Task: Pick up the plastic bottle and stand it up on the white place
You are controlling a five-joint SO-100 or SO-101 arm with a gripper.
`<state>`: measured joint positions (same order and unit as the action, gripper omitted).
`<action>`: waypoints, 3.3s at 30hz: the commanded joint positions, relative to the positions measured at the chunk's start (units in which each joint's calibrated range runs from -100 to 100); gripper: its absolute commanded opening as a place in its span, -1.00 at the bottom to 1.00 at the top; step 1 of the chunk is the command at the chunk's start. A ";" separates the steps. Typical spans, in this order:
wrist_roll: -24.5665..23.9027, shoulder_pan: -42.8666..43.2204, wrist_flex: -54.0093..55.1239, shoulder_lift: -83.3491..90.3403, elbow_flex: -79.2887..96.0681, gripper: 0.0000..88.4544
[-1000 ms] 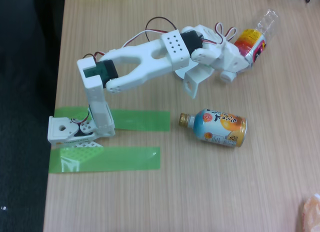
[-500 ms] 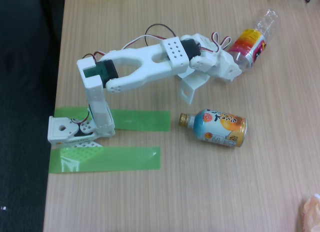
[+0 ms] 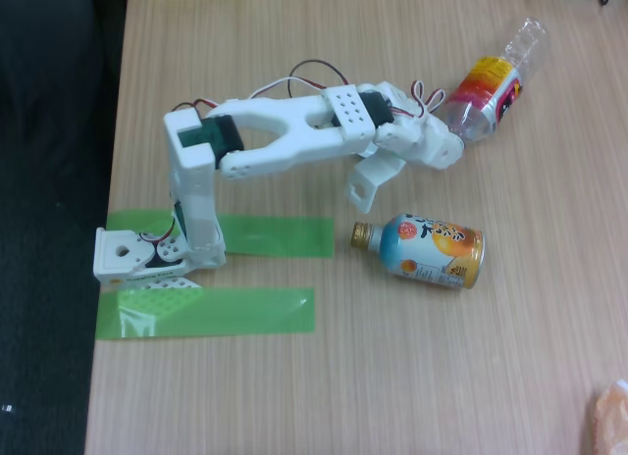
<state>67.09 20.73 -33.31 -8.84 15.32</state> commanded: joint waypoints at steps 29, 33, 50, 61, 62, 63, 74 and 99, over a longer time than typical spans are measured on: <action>-0.10 2.30 0.60 -14.56 -18.71 -0.29; -0.10 2.23 0.00 -15.56 -20.25 -0.29; -0.10 1.71 -0.17 -16.91 -20.07 -0.29; -0.10 1.64 -0.17 -17.08 -19.98 -0.29; -0.10 1.64 -0.17 -17.16 -19.98 -0.29; -0.10 1.64 -0.17 -17.16 -19.98 -0.29; -0.10 1.56 -0.17 -17.24 -19.80 -0.29; 0.06 1.05 -0.26 -17.24 -16.90 -0.62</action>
<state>67.09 22.30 -33.31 -26.35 -1.58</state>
